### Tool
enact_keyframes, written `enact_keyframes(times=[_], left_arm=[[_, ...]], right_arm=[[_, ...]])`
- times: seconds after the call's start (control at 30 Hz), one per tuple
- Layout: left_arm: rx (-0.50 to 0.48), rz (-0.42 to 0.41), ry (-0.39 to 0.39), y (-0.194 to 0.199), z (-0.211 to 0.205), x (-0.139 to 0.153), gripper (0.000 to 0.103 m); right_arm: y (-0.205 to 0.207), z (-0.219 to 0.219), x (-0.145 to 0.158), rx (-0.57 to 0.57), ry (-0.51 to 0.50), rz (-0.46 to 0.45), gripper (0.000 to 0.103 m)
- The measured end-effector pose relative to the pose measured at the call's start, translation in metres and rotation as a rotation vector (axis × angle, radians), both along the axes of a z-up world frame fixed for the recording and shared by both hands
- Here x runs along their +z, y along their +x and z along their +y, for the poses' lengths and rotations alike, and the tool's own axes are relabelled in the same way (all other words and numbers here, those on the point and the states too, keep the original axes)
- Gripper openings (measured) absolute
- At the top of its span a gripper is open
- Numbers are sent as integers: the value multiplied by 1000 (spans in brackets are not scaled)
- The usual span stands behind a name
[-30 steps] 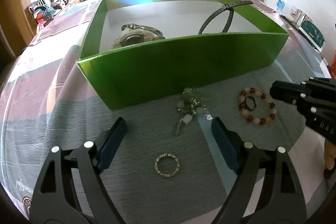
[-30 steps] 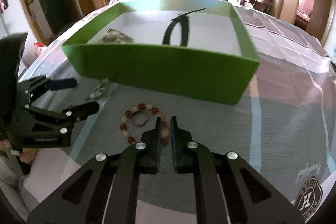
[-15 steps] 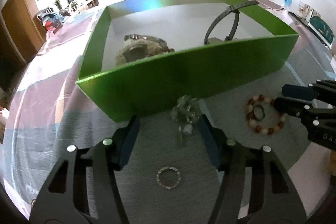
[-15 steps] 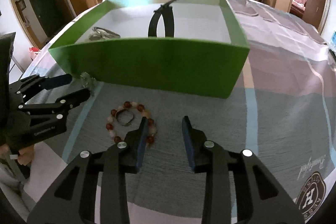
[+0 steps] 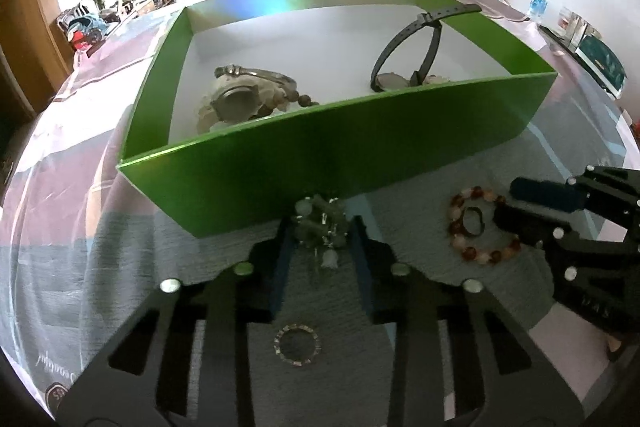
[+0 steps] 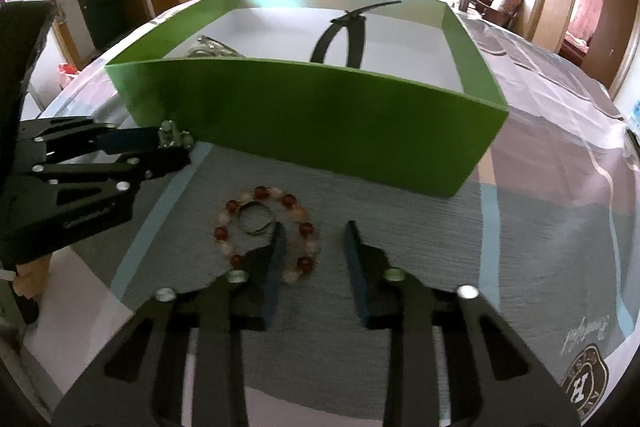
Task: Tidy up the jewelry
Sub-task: 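Close the left gripper on the jade keychain while the right grasps the red bead bracelet, then lift the keychain and bracelet into the green box and open both grippers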
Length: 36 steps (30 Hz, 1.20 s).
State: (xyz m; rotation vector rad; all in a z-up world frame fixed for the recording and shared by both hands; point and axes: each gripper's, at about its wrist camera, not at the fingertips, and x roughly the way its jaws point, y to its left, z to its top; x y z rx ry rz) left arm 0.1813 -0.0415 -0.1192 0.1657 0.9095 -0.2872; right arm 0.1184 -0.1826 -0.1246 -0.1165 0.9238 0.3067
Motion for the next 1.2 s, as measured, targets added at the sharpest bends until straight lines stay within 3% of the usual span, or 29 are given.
enact_keyframes(times=[0.1, 0.5, 0.6, 0.67, 0.7, 0.8, 1.0, 1.03, 1.07, 1.2], left_arm=[[-15, 7, -3, -2, 0, 0, 13], [-17, 71, -71, -12, 12, 6, 13], [-12, 55, -73, -14, 13, 11, 21], [-3, 44, -66, -14, 13, 13, 38], [0, 39, -62, -14, 14, 13, 41], [0, 51, -53, -11, 13, 9, 41], [-8, 58, -29, -9, 8, 0, 41], [-8, 56, -25, -8, 7, 0, 40], [-7, 52, -17, -8, 6, 0, 32], [-1, 49, -21, -10, 7, 1, 18]], right_arm=[[0, 0, 0, 10, 10, 8, 9], [6, -32, 22, -92, 86, -28, 8], [10, -35, 17, -116, 76, 1, 9], [14, -34, 14, -127, 67, 19, 21], [16, -33, 13, -131, 62, 24, 24], [16, -33, 9, -141, 44, 29, 36], [10, -28, 2, -121, 3, 26, 37], [9, -26, 1, -113, 3, 24, 30], [8, -25, 1, -105, 4, 23, 15], [5, -19, 2, -64, 23, 31, 8]])
